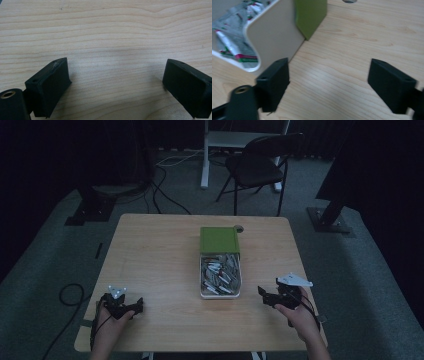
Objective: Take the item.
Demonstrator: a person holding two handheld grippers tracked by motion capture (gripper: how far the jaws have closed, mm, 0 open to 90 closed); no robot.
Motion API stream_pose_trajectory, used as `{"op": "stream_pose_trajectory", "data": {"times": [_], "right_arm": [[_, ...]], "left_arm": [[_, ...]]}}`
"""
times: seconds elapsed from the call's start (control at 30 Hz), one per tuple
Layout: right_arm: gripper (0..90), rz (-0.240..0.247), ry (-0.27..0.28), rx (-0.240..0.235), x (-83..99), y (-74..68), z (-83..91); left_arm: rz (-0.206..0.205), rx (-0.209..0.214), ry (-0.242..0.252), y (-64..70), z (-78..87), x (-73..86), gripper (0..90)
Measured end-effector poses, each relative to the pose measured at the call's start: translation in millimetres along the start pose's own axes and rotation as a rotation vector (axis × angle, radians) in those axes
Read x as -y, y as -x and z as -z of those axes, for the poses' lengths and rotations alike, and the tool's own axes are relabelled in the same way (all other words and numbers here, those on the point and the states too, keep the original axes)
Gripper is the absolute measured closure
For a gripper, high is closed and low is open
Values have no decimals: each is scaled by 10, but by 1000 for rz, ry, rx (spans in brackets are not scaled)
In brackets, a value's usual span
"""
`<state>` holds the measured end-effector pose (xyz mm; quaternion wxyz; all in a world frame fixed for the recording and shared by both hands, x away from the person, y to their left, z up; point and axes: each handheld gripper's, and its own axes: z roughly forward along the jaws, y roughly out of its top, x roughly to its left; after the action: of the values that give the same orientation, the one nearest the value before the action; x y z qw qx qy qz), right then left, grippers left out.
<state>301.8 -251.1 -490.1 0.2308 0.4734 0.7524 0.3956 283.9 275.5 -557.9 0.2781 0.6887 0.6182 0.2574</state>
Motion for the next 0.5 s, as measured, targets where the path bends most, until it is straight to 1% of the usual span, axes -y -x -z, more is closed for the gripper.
{"op": "stream_pose_trajectory", "data": {"times": [0.03,0.13,0.3,0.37,0.4,0.43,0.5], "right_arm": [[226,12,-2,4,-16,-20,4],[233,16,13,-16,-81,-69,31],[236,45,38,-43,-166,-158,80],[258,62,40,-43,-196,-193,91],[258,62,40,-43,-196,-193,91],[273,76,41,-60,-223,-228,98],[286,91,50,-74,-245,-267,106]], "left_arm": [[0,0,0,0,0,0,77],[0,0,0,1,0,0,77],[0,0,0,0,0,0,77],[0,0,0,0,0,0,77],[0,0,0,0,0,0,77],[0,0,0,0,0,0,77],[0,0,-1,0,0,0,77]]}}
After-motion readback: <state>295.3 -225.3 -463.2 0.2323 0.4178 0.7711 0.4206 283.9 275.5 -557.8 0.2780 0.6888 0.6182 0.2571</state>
